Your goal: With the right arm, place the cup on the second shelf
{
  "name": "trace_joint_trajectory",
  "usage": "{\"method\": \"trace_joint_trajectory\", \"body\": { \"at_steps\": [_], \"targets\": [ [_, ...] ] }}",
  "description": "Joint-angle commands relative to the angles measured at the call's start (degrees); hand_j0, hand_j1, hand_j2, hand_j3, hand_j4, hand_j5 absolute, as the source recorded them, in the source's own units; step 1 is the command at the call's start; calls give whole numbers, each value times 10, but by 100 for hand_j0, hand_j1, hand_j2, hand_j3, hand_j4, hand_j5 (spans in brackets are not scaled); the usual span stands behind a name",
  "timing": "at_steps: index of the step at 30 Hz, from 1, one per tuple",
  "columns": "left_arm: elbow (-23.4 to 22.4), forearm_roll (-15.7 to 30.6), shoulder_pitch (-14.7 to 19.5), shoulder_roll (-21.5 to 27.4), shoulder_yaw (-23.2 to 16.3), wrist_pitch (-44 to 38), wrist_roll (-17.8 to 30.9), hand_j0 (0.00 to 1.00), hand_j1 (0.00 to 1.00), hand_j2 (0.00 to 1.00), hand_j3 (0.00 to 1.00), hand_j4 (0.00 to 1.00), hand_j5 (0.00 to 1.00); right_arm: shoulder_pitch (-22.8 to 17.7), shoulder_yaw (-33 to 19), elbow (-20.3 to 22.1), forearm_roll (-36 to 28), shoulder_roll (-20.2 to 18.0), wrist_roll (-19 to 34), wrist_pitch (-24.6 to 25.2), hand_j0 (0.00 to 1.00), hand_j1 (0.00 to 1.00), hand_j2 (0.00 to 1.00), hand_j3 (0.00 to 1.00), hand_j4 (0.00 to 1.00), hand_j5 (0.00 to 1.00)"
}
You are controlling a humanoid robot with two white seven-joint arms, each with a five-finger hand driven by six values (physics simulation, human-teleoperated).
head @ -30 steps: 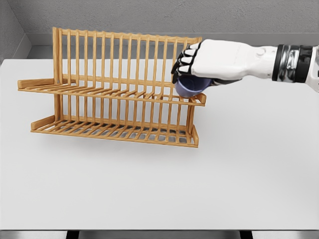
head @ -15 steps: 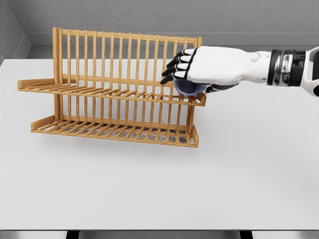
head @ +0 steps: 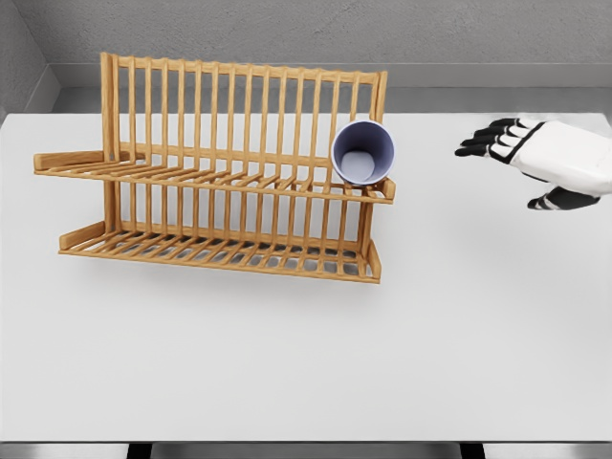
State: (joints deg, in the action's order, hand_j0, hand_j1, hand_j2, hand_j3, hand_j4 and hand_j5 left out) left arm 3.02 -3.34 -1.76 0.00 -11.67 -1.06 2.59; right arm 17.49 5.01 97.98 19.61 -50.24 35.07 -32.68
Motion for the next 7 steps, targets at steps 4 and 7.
{"method": "trace_joint_trajectory", "body": {
  "at_steps": [4, 7],
  "targets": [
    [0, 0, 0, 0, 0, 0, 0, 100, 100, 100, 100, 100, 100, -40, -60, -2, -5, 54, -1, -23, 100, 100, 100, 100, 100, 100],
    [0, 0, 0, 0, 0, 0, 0, 100, 100, 100, 100, 100, 100, -49, -55, 0, -4, 58, -1, -23, 100, 100, 100, 100, 100, 100]
  ]
}}
